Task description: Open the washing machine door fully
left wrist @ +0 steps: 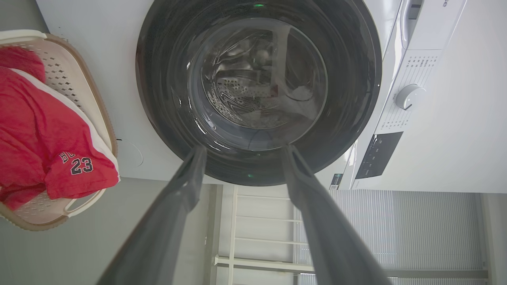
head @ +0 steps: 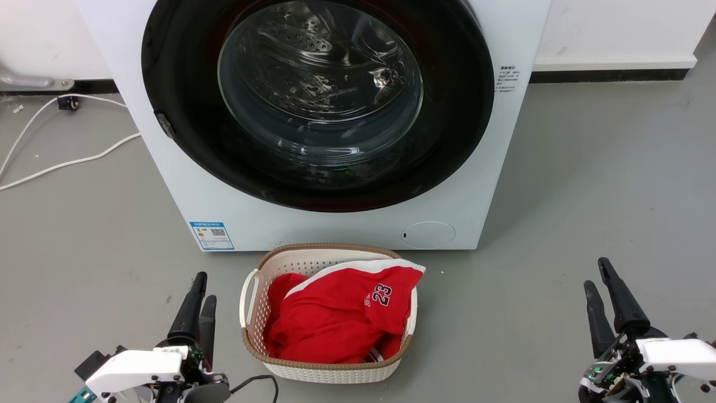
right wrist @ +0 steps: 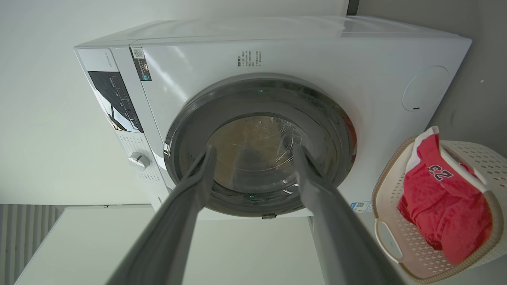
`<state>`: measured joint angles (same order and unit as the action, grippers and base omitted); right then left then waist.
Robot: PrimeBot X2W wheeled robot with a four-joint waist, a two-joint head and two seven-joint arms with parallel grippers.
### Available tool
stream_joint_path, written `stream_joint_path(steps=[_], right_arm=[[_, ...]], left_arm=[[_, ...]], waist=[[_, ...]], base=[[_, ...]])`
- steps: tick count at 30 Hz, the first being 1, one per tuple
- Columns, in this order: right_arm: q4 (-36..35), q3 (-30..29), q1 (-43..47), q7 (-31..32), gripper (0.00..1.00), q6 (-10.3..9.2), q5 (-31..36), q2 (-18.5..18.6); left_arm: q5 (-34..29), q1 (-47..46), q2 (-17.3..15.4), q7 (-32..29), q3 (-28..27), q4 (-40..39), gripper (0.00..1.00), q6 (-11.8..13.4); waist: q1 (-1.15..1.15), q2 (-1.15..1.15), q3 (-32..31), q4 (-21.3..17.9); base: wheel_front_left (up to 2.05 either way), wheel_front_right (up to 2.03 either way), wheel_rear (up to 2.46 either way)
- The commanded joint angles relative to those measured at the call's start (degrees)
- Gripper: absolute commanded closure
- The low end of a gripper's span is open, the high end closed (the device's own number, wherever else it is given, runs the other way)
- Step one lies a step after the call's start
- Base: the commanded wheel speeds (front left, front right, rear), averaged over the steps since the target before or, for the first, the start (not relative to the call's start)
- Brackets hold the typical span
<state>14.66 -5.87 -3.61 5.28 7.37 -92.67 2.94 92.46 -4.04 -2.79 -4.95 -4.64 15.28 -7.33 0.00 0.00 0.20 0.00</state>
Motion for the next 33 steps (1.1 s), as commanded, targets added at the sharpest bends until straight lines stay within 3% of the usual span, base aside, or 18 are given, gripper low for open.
stream_joint_path(steps=[1, 10, 18, 26, 33], right_arm=[[-1.6, 0.2, -0.8, -0.5, 0.00, 0.03, 0.6, 0.2], [-3.6, 1.4, 0.3, -3.1, 0.00, 0.05, 2.8, 0.7], [-6.2, 3.1, 0.5, -5.2, 0.00, 0.06, 7.4, 1.8], [-7.7, 4.3, 1.2, -7.0, 0.00, 0.07, 17.0, 3.1], [-8.6, 4.7, 1.7, -8.5, 0.00, 0.08, 26.2, 3.4]], left_arm=[[-0.3, -1.1, -0.2, 0.5, 0.6, -1.3, 0.00, -0.1], [-2.1, -1.2, -0.2, 3.0, 3.1, -2.6, 0.00, -0.1], [-8.1, -1.5, -0.2, 5.0, 5.0, -4.8, 0.00, -0.1], [-15.7, -1.8, -0.2, 6.8, 7.0, -7.1, 0.00, -0.1], [-26.0, -2.0, -0.2, 8.2, 7.4, -9.6, 0.00, -0.1]], waist=[[0.00, 0.00, 0.0, 0.0], [0.00, 0.00, 0.0, 0.1], [0.00, 0.00, 0.1, 0.1], [0.00, 0.00, 0.0, 0.3], [0.00, 0.00, 0.0, 0.4]], base=[[0.00, 0.00, 0.00], [0.00, 0.00, 0.00], [0.00, 0.00, 0.00], [0.00, 0.00, 0.00], [0.00, 0.00, 0.00]])
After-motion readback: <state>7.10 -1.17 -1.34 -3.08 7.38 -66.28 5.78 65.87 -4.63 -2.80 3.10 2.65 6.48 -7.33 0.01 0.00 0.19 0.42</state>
